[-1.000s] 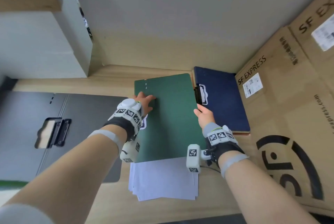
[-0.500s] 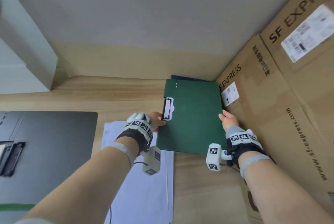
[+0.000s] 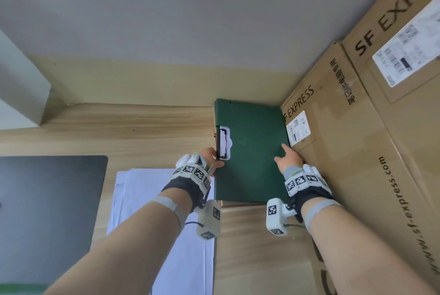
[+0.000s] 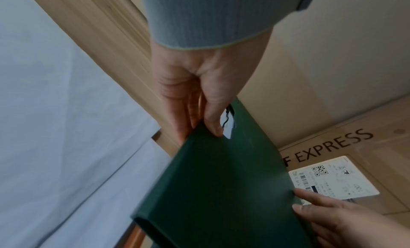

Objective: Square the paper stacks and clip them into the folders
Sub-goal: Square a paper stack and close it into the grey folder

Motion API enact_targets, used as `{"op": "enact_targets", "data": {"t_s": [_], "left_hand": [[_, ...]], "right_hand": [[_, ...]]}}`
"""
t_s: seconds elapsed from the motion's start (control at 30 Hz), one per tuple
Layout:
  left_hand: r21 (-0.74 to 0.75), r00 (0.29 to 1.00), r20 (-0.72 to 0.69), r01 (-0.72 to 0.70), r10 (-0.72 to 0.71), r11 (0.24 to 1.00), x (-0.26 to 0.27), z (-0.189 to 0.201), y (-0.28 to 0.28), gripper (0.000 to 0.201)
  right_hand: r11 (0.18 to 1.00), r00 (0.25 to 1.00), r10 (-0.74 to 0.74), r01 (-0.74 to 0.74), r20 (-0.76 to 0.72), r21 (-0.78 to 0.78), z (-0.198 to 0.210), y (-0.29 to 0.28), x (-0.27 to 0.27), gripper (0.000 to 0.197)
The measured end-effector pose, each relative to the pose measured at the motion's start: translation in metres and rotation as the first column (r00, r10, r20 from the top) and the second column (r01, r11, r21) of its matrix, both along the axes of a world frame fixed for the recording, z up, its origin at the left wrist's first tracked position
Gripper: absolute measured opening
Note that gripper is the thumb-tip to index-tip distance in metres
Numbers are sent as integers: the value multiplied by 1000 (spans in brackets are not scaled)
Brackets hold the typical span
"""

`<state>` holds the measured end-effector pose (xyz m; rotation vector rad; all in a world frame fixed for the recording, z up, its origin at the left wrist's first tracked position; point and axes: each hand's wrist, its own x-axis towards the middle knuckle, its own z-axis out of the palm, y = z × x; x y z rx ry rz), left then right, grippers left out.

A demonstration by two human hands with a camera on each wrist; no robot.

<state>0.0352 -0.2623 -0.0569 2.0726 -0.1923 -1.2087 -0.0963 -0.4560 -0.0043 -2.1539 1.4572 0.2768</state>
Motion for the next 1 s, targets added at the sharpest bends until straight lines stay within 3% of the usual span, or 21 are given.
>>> {"op": "enact_targets", "data": {"t_s": [0.07,0.17,0.27,0.53,0.83,1.0], "left_hand": [[17,1000,5,22,-23,1000,4,-12,-3,33],[8,998,36,57,-57,998,-11,31,-2,33],[24,983,112,147,-148,989,-17,46,-9,29],[98,963,198,165,-181,981,-11,31,-3,55],[225,954,244,119,-174,967,30,22,94,45],[376,918,323,99,-230,921,37,13,159,47]], "right_hand": [[999,999,34,-35,-13,-26,-3,2,0,54],[992,994,112,-113,-15,-62,-7,7,1,49],[994,993,108,-107,46,-30,-8,10,1,44],[992,987,103,-112,125,61,-10,44,7,37],[977,942,116,-166,315,134,-7,134,39,31],[961,962,76,-140,261,237,-18,183,44,29]]}}
